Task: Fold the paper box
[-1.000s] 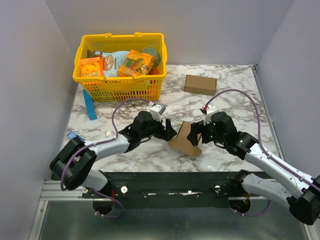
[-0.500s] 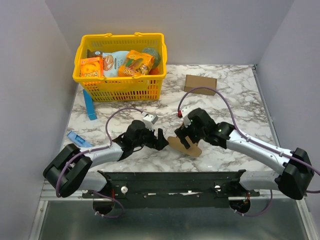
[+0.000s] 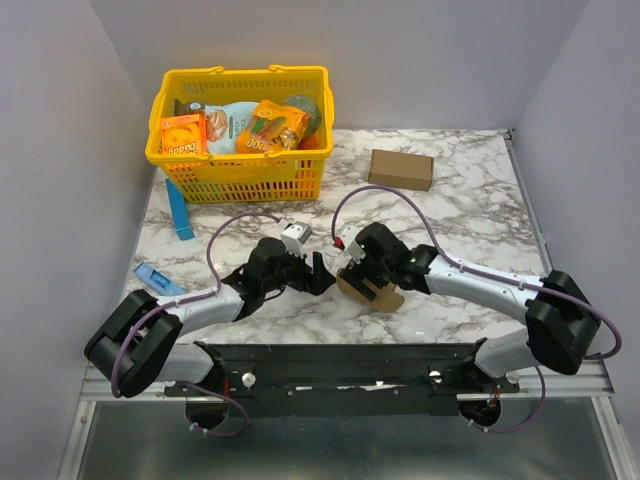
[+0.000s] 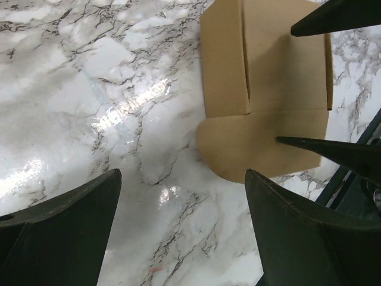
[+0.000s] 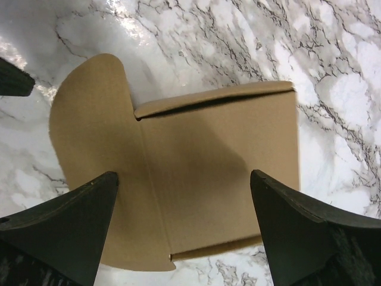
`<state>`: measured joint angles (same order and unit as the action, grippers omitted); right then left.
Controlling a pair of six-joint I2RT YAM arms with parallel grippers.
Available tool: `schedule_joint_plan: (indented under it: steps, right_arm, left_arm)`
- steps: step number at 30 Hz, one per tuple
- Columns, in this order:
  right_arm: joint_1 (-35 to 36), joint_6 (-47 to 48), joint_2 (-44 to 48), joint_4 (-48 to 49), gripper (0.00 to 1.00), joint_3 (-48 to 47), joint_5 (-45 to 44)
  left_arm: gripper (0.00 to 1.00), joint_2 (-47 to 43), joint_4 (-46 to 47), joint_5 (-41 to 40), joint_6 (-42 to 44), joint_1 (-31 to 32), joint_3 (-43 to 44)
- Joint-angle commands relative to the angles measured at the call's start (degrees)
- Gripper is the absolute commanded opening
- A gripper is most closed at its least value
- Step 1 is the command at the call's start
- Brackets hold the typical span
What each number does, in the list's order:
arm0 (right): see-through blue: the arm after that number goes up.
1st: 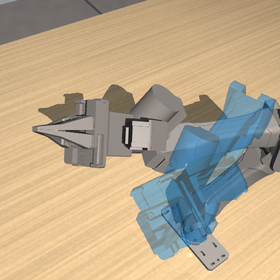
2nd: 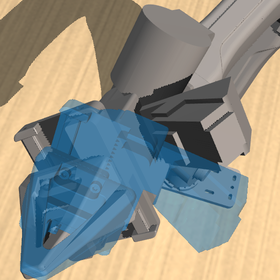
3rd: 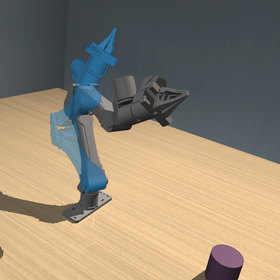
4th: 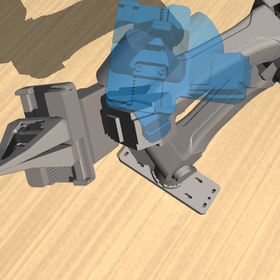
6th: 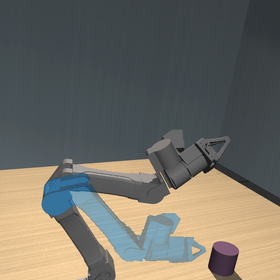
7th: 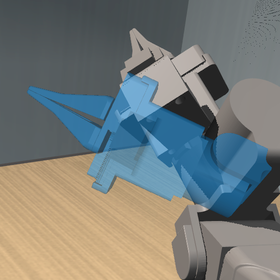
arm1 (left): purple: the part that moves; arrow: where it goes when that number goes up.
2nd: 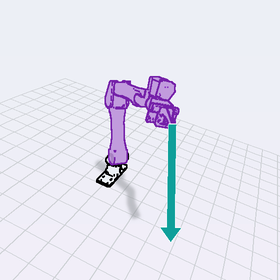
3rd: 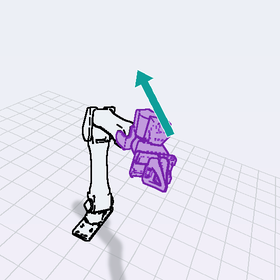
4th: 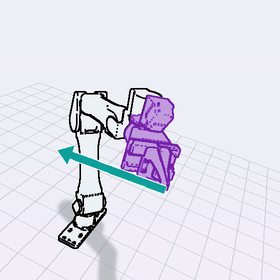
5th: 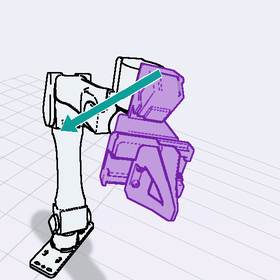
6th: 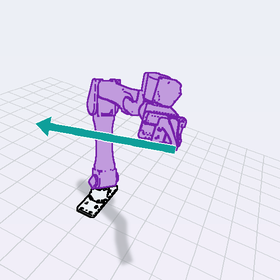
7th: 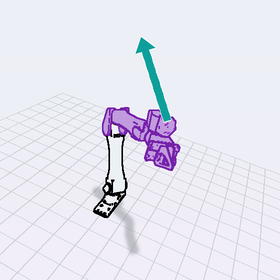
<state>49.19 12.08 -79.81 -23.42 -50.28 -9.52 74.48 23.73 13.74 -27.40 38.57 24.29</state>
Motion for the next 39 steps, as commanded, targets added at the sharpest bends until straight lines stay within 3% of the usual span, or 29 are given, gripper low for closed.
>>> schedule_joint_plan:
  steps: [1, 9, 12, 16, 20, 27, 33, 39]
  right_arm:
    - [0.5, 2.5, -4.6, 2.2, 1.0, 0.3, -5.2]
    - [0.4, 2.4, -7.8, 3.4, 0.96, 0.4, -7.2]
    - [0.4, 2.4, -8.7, 3.6, 0.91, 0.5, -7.2]
    - [0.4, 2.2, -9.8, 4.3, 0.76, 0.9, -8.5]
    - [0.4, 2.1, -9.1, 5.7, 0.7, 1.9, -8.8]
    - [0.5, 2.4, -8.1, 6.7, 0.69, 2.8, -4.2]
    - [-0.4, 2.3, -7.2, 7.2, 0.69, 3.2, -1.5]
    - [-1.7, 2.3, -5.4, 8.7, 0.69, 4.1, 2.3]
  left_arm:
    - [0.94, 0.6, 2.1, 1.5, 1.8, -0.7, -0.3]
    - [0.94, 4.8, 8.2, 6.1, 5.3, -0.8, 0.6]
    - [0.94, 9.1, 12.8, 8.5, 7.0, -0.8, 1.6]
    - [0.93, 14.6, 18.0, 10.0, 7.9, -0.8, 3.6]
    - [0.92, 18.2, 21.4, 9.6, 8.8, -0.8, 5.4]
    - [0.9, 23.8, 24.4, 11.0, 11.3, -0.8, 9.0]
    - [0.74, 27.2, 25.4, 16.1, 14.3, -0.8, 11.0]
    - [0.73, 29.5, 28.0, 20.4, 14.6, -0.8, 11.7]
